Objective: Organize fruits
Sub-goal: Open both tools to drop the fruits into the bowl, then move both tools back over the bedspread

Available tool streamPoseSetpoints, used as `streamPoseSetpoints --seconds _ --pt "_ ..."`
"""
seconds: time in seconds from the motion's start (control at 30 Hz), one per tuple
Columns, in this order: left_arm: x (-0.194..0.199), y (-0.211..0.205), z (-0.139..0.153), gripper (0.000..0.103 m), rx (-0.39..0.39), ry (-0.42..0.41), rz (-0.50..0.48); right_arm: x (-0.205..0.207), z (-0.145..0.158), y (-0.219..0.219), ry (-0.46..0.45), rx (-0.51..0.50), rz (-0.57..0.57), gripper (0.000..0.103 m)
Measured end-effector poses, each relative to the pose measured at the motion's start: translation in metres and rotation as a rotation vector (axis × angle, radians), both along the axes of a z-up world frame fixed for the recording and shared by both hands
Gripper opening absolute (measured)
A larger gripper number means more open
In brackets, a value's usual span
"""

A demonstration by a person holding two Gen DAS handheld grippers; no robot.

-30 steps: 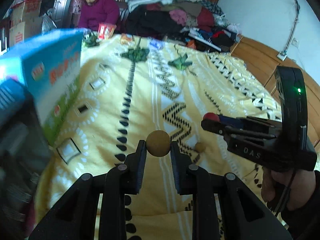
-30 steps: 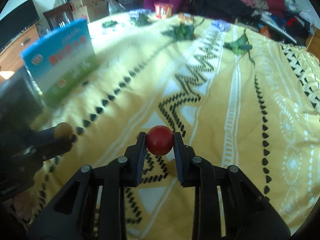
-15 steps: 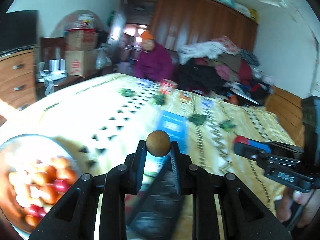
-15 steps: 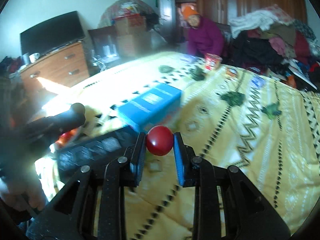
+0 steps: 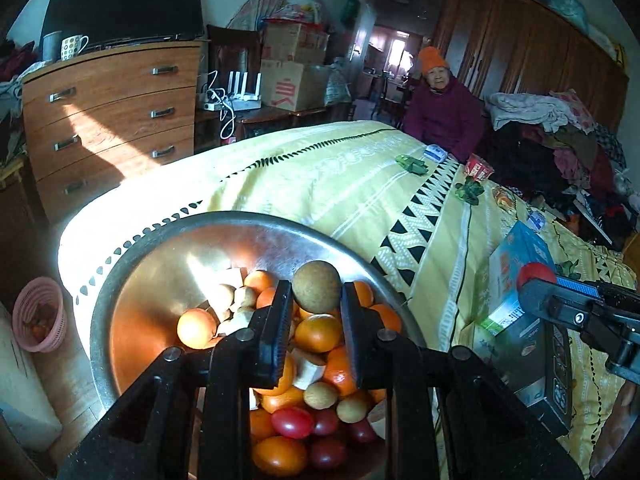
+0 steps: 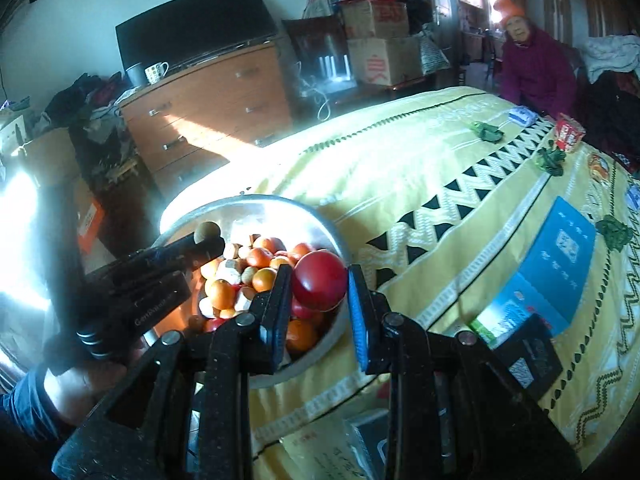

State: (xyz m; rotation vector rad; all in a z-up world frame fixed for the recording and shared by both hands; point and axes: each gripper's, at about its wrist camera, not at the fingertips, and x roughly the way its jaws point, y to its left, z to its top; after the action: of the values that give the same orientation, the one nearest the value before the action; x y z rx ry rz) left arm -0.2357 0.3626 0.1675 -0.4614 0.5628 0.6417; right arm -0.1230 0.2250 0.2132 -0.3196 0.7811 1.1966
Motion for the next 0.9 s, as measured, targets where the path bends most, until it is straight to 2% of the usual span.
streamPoseSetpoints --seconds 0.3,0.33,0.37,0.4,0.43,0.47,0.5,0.67,0.9 --pt "-0.007 0.02 -0.016 0.024 -0.041 0.019 0.001 -0.017 -0.023 0.037 0.013 -0.085 0.046 0.029" --pt "-0.007 0.021 -0.017 0.025 -0.043 0.02 0.007 -0.019 -0.023 0.042 0.009 -0.093 0.051 0.029" --pt "-0.007 0.022 -0.017 0.033 -0.046 0.02 0.014 -0.021 -0.023 0.044 -0.008 -0.102 0.054 0.029" --pt "-0.009 0.024 -0.017 0.04 -0.049 0.013 0.02 -0.024 -0.021 0.046 -0.028 -0.107 0.056 0.039" --pt "-0.011 0.024 -0.015 0.053 -0.041 0.003 0.032 -0.026 -0.019 0.046 -0.048 -0.107 0.052 0.049" --pt "-0.013 0.024 -0.014 0.058 -0.028 -0.002 0.045 -0.028 -0.017 0.047 -0.066 -0.101 0.045 0.068" --pt "-0.014 0.024 -0.012 0.059 -0.019 -0.005 0.054 -0.03 -0.014 0.046 -0.088 -0.091 0.037 0.078" --pt "-0.014 0.021 -0.007 0.061 -0.009 -0.014 0.063 -0.038 -0.002 0.04 -0.226 -0.097 -0.015 0.078" --pt "-0.009 0.0 0.015 0.063 0.026 -0.042 0.044 -0.037 0.018 0.016 -0.321 -0.079 -0.073 0.078"
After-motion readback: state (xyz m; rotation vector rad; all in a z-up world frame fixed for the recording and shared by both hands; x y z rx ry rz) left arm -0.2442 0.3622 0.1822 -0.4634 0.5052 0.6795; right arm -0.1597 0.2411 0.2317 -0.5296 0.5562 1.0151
